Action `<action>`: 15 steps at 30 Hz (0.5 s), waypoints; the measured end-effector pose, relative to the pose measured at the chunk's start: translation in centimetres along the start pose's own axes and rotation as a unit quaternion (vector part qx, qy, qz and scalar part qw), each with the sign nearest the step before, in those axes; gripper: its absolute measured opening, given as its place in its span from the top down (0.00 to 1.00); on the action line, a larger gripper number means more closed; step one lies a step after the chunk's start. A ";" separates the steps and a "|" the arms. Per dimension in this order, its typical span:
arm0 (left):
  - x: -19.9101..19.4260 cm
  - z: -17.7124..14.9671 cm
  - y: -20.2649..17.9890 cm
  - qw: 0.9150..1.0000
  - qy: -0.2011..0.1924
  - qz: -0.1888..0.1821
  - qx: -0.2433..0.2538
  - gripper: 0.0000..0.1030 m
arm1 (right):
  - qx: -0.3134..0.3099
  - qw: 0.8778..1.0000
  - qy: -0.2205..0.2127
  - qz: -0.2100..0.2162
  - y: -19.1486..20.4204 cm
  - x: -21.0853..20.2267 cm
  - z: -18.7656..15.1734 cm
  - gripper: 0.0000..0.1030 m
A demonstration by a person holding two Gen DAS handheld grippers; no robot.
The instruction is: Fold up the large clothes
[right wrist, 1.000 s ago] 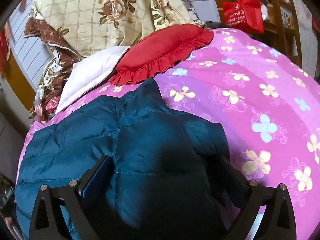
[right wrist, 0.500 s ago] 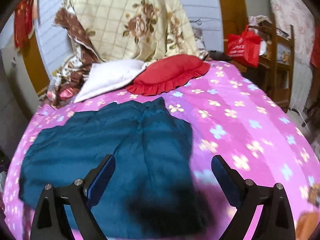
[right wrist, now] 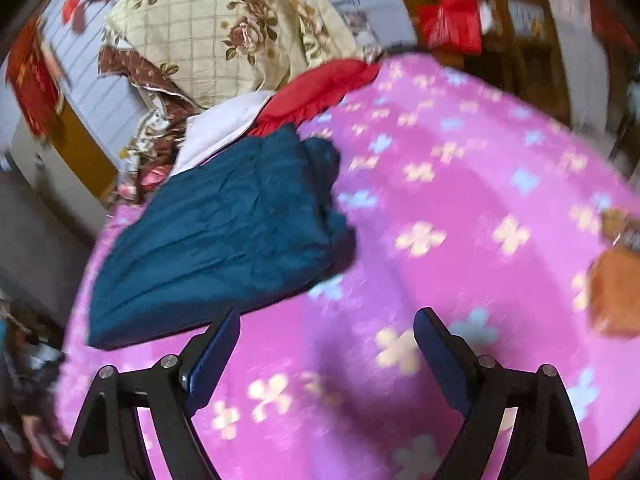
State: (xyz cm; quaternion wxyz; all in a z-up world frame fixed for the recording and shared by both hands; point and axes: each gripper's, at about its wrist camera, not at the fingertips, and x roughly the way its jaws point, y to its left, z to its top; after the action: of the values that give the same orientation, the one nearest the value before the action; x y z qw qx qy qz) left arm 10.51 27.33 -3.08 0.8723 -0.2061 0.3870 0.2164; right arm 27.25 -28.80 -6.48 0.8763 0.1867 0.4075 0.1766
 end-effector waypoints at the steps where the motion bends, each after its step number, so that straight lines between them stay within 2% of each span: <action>1: 0.3 0.3 0.0 1.000 0.011 -0.021 -0.016 0.12 | 0.008 1.000 0.005 0.014 0.0 0.5 -0.1 0.15; 5: 2.4 1.4 0.4 0.993 0.041 -0.082 -0.079 0.12 | 0.022 0.998 0.016 0.050 0.6 3.0 -0.4 0.15; 7: 3.8 2.2 0.2 0.990 0.047 -0.099 -0.093 0.12 | 0.036 0.998 0.020 0.057 0.5 4.7 0.2 0.15; 11: 6.7 3.8 -0.5 0.982 0.063 -0.140 -0.110 0.12 | 0.079 0.994 0.027 0.072 -0.1 7.9 1.6 0.15; 14: 8.5 4.8 -1.2 0.977 0.074 -0.170 -0.110 0.12 | 0.089 0.993 0.028 0.074 -0.3 9.5 2.8 0.15; 15: 9.1 5.1 -1.5 0.977 0.075 -0.170 -0.107 0.12 | 0.087 0.993 0.028 0.072 -0.1 10.0 3.2 0.15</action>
State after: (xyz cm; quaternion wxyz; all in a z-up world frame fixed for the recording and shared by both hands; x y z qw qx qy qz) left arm 19.81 30.78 -6.61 0.8379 -0.3765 0.3850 0.0893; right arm 35.83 -24.86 -11.14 0.8299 0.2859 0.4315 0.2083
